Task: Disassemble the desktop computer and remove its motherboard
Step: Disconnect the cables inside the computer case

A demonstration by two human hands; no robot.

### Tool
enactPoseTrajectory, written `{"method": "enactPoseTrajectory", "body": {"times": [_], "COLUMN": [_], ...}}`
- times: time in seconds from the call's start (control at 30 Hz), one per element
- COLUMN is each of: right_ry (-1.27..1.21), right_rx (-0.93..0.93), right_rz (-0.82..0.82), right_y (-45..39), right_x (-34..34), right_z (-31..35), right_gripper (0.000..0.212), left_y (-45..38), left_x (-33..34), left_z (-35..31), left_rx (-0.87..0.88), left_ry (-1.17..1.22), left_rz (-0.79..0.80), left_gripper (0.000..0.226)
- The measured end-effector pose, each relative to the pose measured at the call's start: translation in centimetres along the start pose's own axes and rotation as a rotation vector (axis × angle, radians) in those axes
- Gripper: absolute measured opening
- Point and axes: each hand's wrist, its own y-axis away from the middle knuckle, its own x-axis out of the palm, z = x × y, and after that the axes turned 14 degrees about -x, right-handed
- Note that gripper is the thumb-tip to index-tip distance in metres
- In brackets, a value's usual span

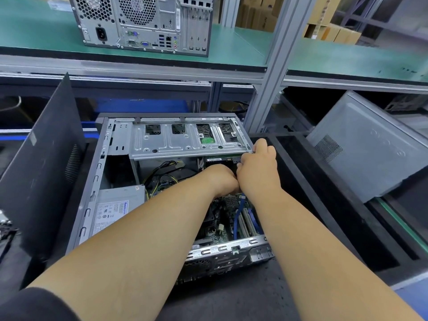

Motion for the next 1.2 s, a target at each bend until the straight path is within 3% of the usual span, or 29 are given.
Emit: {"method": "enactPoseTrajectory", "body": {"times": [0.13,0.2,0.27,0.47,0.53,0.63,0.73,0.83,0.9,1.07,1.13,1.2], "right_ry": [-0.04,-0.05,-0.06,-0.168,-0.168,-0.105,-0.075,-0.057,-0.047,-0.115,-0.267,-0.313], "right_rx": [0.002,0.002,0.008,0.019,-0.013,-0.053,-0.07,-0.086,-0.094,-0.259,-0.373,-0.464], "right_rz": [-0.003,0.001,0.005,-0.045,-0.071,-0.064,-0.055,-0.064,-0.043,0.043,0.08,0.222], "right_y": [0.1,0.1,0.0,0.7,0.9,1.0,1.0,1.0,1.0,0.8,0.8,1.0], "right_x": [-0.2,-0.2,-0.2,-0.2,-0.3,-0.3,-0.2,-0.2,-0.4,-0.7,-0.7,-0.4], "right_z": [0.1,0.1,0.0,-0.4,-0.6,-0.7,-0.5,-0.6,-0.5,-0.1,0.3,0.8], "right_gripper": [0.017,0.013,0.015,0.03,0.027,0.027,0.028,0.029,0.024,0.02,0.015,0.011], "left_y": [-0.8,-1.4,-1.7,-2.7,-2.8,-2.4,-0.5,1.2,2.0,2.4,1.8,1.1], "left_x": [0.0,-0.4,-0.5,-0.3,-0.4,-0.7,-1.0,-1.4,-1.9,-2.8,-3.1,-3.4], "left_z": [0.0,0.1,0.1,0.0,0.2,0.5,0.6,1.0,1.6,4.1,5.1,6.1], "left_rx": [-0.095,-0.188,-0.274,-0.249,-0.225,-0.147,-0.094,-0.012,-0.006,-0.108,-0.127,-0.132], "left_ry": [0.238,0.49,0.75,0.751,0.686,0.522,0.143,-0.203,-0.321,-0.517,-0.512,-0.521], "left_rz": [-0.005,-0.013,0.05,0.033,0.033,0.064,0.134,0.052,0.037,0.019,-0.002,-0.055], "left_gripper": [0.019,0.01,0.023,0.007,0.017,0.01,0.027,0.014,0.019,0.057,0.057,0.049]}}
